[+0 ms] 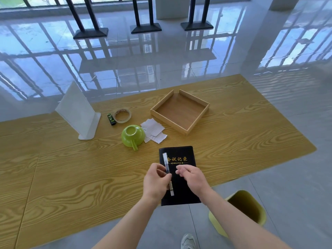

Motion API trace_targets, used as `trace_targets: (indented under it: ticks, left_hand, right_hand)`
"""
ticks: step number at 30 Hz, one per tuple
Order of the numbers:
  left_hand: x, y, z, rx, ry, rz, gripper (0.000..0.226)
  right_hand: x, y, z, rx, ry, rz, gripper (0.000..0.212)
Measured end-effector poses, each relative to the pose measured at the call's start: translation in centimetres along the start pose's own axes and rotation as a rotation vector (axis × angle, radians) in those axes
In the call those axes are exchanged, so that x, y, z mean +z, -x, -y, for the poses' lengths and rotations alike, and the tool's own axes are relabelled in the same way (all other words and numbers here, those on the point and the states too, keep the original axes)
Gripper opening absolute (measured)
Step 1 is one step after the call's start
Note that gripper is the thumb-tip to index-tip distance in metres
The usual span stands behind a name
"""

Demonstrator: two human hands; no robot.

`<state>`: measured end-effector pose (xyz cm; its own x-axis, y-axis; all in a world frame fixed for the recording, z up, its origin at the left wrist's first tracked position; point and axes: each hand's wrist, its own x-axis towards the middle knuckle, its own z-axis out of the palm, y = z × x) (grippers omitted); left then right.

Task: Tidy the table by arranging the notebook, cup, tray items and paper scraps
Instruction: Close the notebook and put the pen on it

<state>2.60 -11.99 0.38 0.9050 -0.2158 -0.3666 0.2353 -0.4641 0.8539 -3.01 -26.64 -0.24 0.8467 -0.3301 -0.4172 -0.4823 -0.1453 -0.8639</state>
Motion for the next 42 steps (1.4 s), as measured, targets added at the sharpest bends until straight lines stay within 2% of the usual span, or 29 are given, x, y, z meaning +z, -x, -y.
trace_targets:
  ticks: [2, 10, 12, 15, 18, 20, 25, 30, 36, 42]
  left_hand:
    - [1.2, 0.2, -0.5, 0.021, -0.003, 0.022, 0.024]
    - [3.4, 1.1, -1.0, 0.169, -0.119, 0.133, 0.024]
    - [3.0, 1.3, -0.3, 0.281, -0.319, 0.136, 0.03]
    - [2.2, 1.6, 1.2, 0.488, -0.719, 0.142, 0.052]
    - [2.5, 2.3, 2.5, 0.486, -0.939, 0.218, 0.075]
    - [3.0, 2.6, 3.0, 0.447, -1.048, 0.257, 0.083]
    - [4.1, 2.7, 2.8, 0.472, -1.207, 0.256, 0.07]
    - [3.9, 2.7, 3.1, 0.523, -1.36, 0.335, 0.071]
    - [3.6, 3.1, 2.4, 0.488, -1.484, 0.384, 0.077]
    - [3.4, 2.6, 3.4, 0.649, -1.531, 0.332, 0.073]
  right_hand:
    - [-0.2, 0.4, 0.5, 0.099, -0.266, 0.016, 0.033]
    - [-2.4, 1.1, 0.2, 0.14, -0.35, -0.026, 0.019]
    - [-3.1, 1.0, -0.1, 0.152, -0.341, -0.06, 0.019]
    - [-4.2, 1.2, -0.9, 0.166, -0.269, -0.142, 0.021]
    - [-5.1, 1.4, -1.8, 0.176, -0.251, -0.191, 0.025]
    - [-5.4, 1.5, -2.2, 0.174, -0.244, -0.212, 0.025]
    - [-6.0, 1.9, -2.7, 0.157, -0.216, -0.248, 0.024]
    - [-6.9, 2.1, -3.4, 0.165, -0.199, -0.265, 0.025]
    - [-7.6, 2.5, -4.0, 0.176, -0.207, -0.265, 0.024]
    - [-8.3, 2.7, -4.6, 0.166, -0.176, -0.283, 0.027]
